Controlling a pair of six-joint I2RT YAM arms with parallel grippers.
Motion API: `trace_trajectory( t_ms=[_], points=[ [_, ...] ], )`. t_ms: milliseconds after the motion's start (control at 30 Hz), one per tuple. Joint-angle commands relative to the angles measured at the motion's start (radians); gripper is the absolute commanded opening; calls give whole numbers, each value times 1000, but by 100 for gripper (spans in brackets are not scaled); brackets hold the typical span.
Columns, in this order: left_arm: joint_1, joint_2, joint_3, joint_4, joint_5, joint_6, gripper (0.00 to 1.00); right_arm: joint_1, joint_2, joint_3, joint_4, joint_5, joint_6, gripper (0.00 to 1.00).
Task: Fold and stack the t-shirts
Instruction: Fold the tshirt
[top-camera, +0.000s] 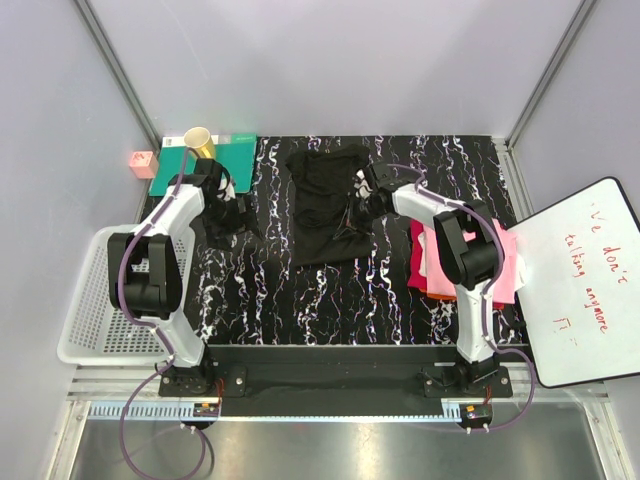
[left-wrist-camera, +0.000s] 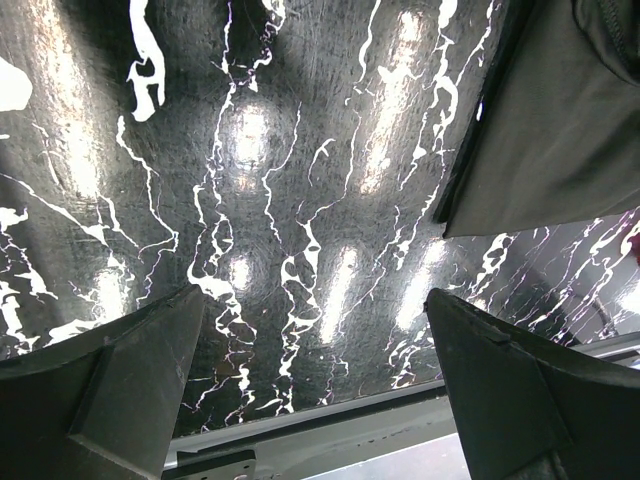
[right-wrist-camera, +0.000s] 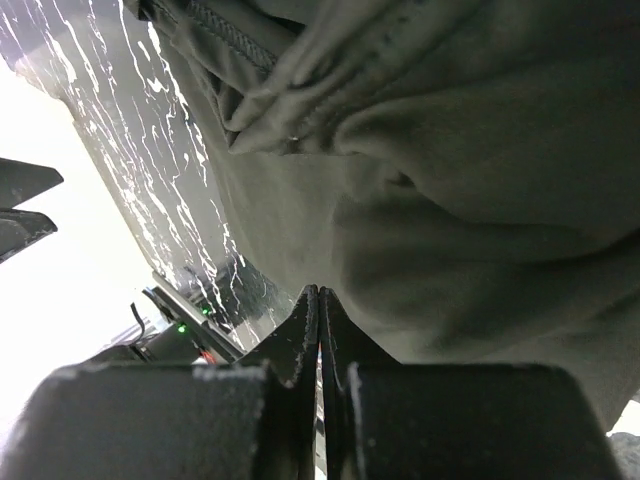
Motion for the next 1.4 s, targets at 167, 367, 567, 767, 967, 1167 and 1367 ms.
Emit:
trace_trajectory(
  t_ms=[167,367,567,767,967,1167,1367],
  points=[
    [6,-14,-4,31,28,0,99,16,89,133,26,25,-29,0],
    [6,-30,-15,30,23,0,99,16,201,261,5,44,-23,0],
    [6,-38,-10,19,20,8,99,16,259,375,-15,67,-19,0],
    [6,-38,-21,17,22,11,99,16,252,427,-20,99,-14,0],
    [6,-34,-35,20,34,11,99,13,259,456,-29,191,-8,0],
    [0,-43,-50,31,94,15,99,12,306,515,-56,284,0,3],
    [-48,-50,-92,63,158,34,99,10,194,478,26,490,0,4]
  ],
)
